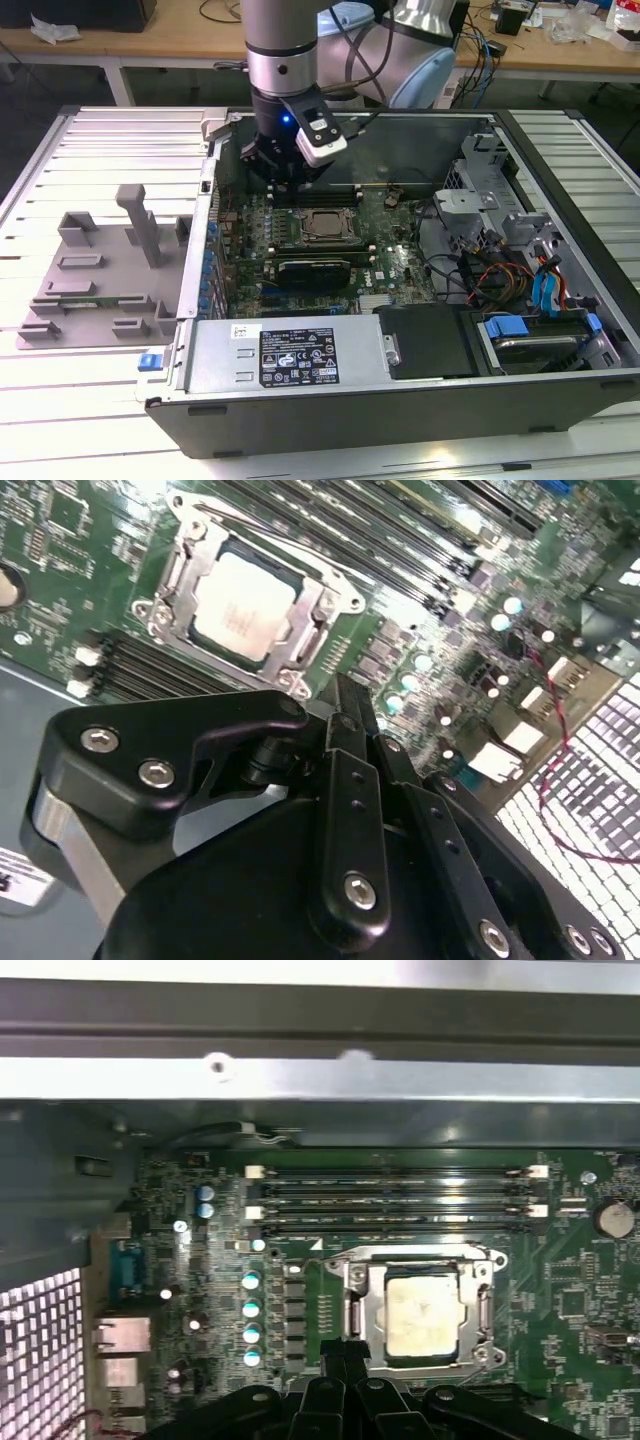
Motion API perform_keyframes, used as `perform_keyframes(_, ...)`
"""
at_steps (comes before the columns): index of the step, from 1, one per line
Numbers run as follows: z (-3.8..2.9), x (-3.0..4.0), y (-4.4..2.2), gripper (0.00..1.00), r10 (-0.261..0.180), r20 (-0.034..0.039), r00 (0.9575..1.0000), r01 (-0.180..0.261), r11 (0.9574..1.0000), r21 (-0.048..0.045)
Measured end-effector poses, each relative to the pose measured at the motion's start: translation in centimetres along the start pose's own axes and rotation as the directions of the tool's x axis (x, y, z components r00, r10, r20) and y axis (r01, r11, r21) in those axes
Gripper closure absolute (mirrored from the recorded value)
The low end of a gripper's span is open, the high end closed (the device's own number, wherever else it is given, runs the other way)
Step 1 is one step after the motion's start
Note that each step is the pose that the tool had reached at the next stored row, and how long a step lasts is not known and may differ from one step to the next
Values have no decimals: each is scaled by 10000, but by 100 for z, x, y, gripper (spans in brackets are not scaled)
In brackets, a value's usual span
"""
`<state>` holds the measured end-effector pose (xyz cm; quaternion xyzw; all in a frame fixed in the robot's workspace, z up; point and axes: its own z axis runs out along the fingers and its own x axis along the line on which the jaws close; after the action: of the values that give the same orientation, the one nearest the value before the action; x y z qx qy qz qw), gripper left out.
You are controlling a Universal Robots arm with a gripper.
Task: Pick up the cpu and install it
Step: 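Install the first cpu locking lever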
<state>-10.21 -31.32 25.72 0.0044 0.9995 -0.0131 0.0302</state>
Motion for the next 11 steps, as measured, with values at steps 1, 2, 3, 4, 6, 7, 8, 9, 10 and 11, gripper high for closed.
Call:
perform_keyframes(1, -3, 50, 0, 89, 1, 0, 10000, -1, 10000, 0)
perform_keyframes(2, -5, 85, -1, 89, 1, 0, 10000, -1, 10000, -1)
perform_keyframes(3, -6, 110, -1, 89, 0, 0, 10000, 0, 10000, -1)
perform_keyframes(4, -8, 134, -1, 89, 1, 1, 10000, -1, 10000, 0)
perform_keyframes(6, -11, 181, -2, 89, 2, -1, 10000, -2, 10000, -9)
perform_keyframes(7, -11, 189, -2, 89, 4, -1, 10000, -4, 10000, -72)
perform_keyframes(8, -12, 192, -2, 89, 18, -4, 10000, -18, 9996, -291)
perform_keyframes(9, -12, 192, -2, 89, 25, -5, 10000, -26, 9991, -415)
perform_keyframes(10, -11, 192, -1, 89, 31, -5, 10000, -31, 9988, -479)
perform_keyframes(11, -11, 192, -1, 89, 31, -5, 10000, -31, 9988, -479)
